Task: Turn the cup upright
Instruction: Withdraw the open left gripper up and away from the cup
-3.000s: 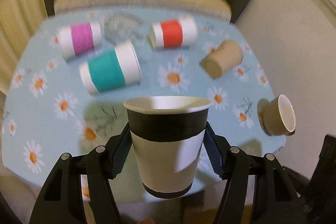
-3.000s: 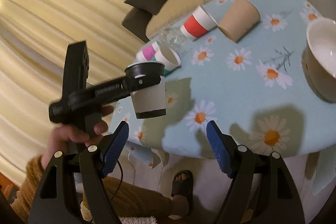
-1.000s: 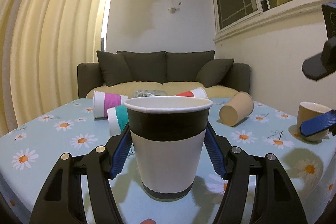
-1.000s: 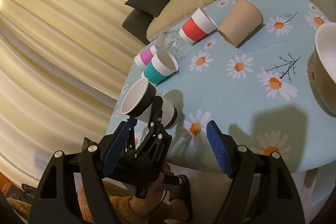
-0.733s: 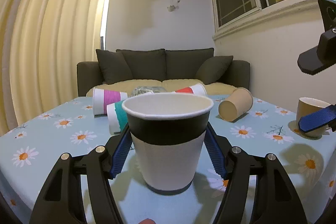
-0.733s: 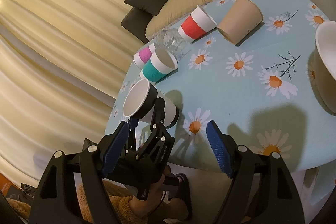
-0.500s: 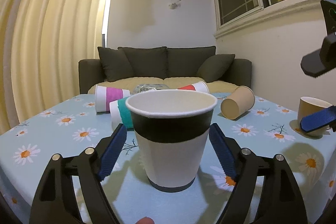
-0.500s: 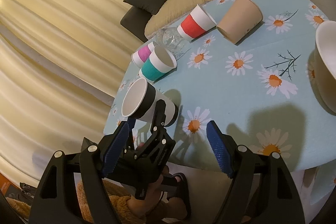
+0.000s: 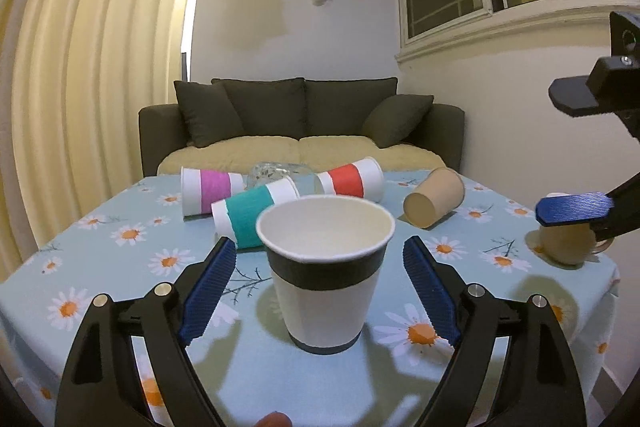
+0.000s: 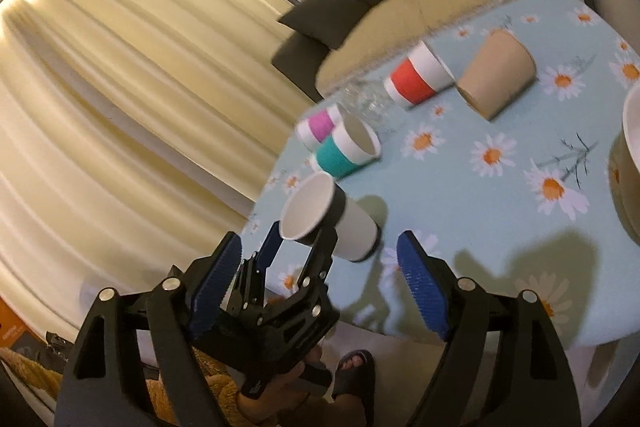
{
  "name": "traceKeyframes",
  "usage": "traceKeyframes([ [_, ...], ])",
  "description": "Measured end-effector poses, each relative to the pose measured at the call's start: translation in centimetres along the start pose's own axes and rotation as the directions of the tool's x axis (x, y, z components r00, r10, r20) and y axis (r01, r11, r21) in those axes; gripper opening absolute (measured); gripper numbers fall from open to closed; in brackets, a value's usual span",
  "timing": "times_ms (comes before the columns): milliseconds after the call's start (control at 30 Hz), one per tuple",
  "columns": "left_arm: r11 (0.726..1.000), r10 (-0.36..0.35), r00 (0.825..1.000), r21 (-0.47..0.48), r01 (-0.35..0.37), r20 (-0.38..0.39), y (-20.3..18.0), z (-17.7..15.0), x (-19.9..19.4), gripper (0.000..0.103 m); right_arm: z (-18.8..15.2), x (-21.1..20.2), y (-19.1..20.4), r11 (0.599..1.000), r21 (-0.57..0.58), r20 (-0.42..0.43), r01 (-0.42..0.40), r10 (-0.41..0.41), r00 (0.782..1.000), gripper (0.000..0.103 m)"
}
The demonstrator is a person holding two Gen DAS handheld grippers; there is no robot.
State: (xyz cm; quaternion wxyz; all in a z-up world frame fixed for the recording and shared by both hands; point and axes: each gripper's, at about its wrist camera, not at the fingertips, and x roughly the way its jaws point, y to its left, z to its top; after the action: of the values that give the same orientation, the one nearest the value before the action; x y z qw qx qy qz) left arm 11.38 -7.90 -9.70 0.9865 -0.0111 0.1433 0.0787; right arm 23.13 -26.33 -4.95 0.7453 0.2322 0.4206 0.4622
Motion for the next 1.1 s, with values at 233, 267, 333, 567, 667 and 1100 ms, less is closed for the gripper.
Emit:
traceKeyframes([
  [233, 0.999, -0.05, 0.999, -0.003, 0.05, -0.021, 0.5, 3.0, -2.3, 0.091, -0.6, -1.0, 1.1, 0.998, -0.059, 0.026, 0.019, -0.018, 1.0, 0.081],
  [267, 0.998, -0.064, 0.998, -0.004, 0.064, -0.03, 0.5, 3.4, -2.6, 0.091, -0.7, -1.1, 1.2, 0.998, -0.063, 0.032, 0.014, -0.012, 0.999, 0.081],
  [333, 0.996, -0.09, 0.994, -0.006, 0.09, -0.054, 0.6, 4.3, -3.3, 0.091, -0.8, -1.6, 1.5, 0.997, -0.079, 0.049, 0.008, -0.004, 0.999, 0.082],
  [567, 0.991, -0.13, 0.988, 0.019, 0.132, -0.082, 1.3, 7.0, -6.4, 0.091, -2.0, -2.6, 2.8, 0.992, -0.125, 0.072, 0.009, 0.0, 0.997, 0.085],
  [667, 0.988, -0.151, 0.984, 0.025, 0.154, -0.094, 1.7, 8.4, -8.1, 0.091, -2.7, -2.6, 4.0, 0.988, -0.154, 0.065, 0.014, -0.004, 0.998, 0.085],
  [1100, 0.972, -0.216, 0.954, 0.042, 0.229, -0.208, 5.2, 10.9, -13.3, 0.091, -6.3, -3.9, 9.9, 0.931, -0.345, 0.096, 0.123, -0.096, 0.991, 0.085],
])
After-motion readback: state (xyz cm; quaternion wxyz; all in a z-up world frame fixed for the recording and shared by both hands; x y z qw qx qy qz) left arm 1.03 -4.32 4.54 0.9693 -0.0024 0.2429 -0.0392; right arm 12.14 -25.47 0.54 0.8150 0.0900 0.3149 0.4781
